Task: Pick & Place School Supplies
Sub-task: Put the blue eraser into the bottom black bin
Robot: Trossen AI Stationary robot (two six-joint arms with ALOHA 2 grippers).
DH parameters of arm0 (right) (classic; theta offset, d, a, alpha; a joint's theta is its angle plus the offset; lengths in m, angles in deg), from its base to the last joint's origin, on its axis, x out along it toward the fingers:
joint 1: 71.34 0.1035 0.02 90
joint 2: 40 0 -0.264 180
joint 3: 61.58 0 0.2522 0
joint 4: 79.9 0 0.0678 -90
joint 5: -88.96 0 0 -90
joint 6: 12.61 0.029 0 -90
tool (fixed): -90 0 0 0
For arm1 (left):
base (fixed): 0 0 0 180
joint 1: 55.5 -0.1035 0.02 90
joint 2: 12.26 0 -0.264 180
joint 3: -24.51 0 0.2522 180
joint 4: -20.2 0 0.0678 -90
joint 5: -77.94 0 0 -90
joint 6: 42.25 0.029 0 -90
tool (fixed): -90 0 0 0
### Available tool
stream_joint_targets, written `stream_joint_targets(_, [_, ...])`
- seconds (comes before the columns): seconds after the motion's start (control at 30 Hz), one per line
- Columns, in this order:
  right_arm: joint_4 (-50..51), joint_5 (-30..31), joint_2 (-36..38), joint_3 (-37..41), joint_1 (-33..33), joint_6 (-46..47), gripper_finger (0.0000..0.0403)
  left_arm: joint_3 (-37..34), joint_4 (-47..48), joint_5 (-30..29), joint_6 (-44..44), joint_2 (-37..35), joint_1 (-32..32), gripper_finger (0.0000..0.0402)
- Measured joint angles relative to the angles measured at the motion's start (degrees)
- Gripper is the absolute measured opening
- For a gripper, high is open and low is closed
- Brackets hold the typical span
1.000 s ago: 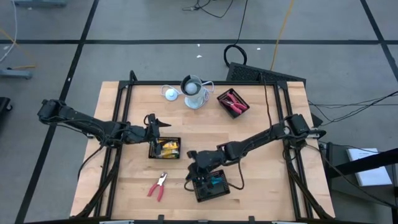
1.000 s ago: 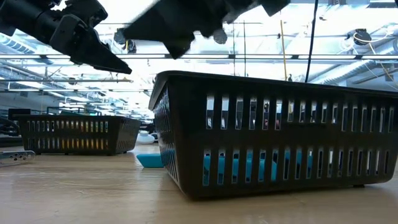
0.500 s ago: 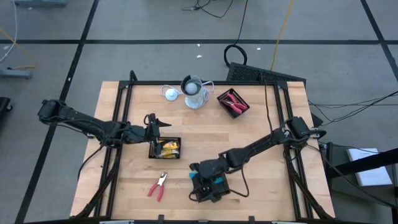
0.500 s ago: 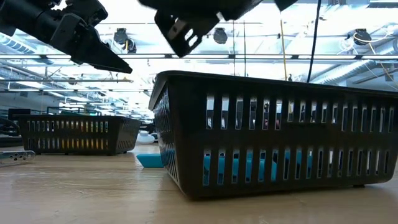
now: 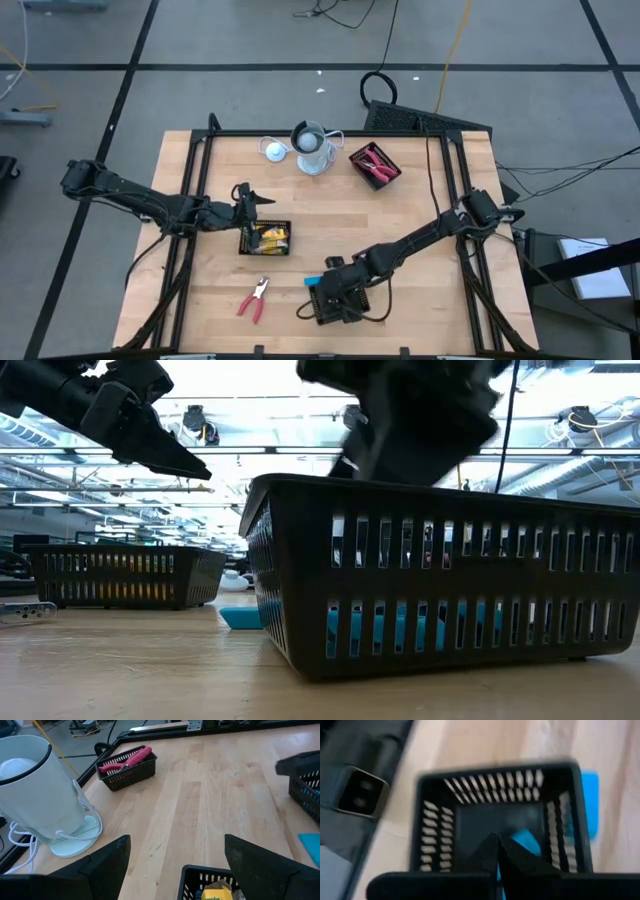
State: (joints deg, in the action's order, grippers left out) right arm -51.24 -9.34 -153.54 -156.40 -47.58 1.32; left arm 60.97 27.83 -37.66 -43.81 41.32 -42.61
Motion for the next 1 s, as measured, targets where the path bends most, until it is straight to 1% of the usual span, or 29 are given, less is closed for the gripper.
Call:
stream_joint_targets(0.33, [9.4,6.6,0.0,0.1,2.3,5.9,0.0000,0.0,0.1,0.1,0.0,0.0,0.0,0.0326])
stream_joint_targets(0.57, [12.3,7.3,0.0,1.1,2.9,9.4,0.0000,0.0,0.0,0.1,0.2,0.0,0.0,0.0326])
stream_joint_targets(1.0, [21.4,13.2,0.0,2.1,3.2,14.0,0.0000,0.0,0.1,0.1,0.3,0.0,0.0,0.0326])
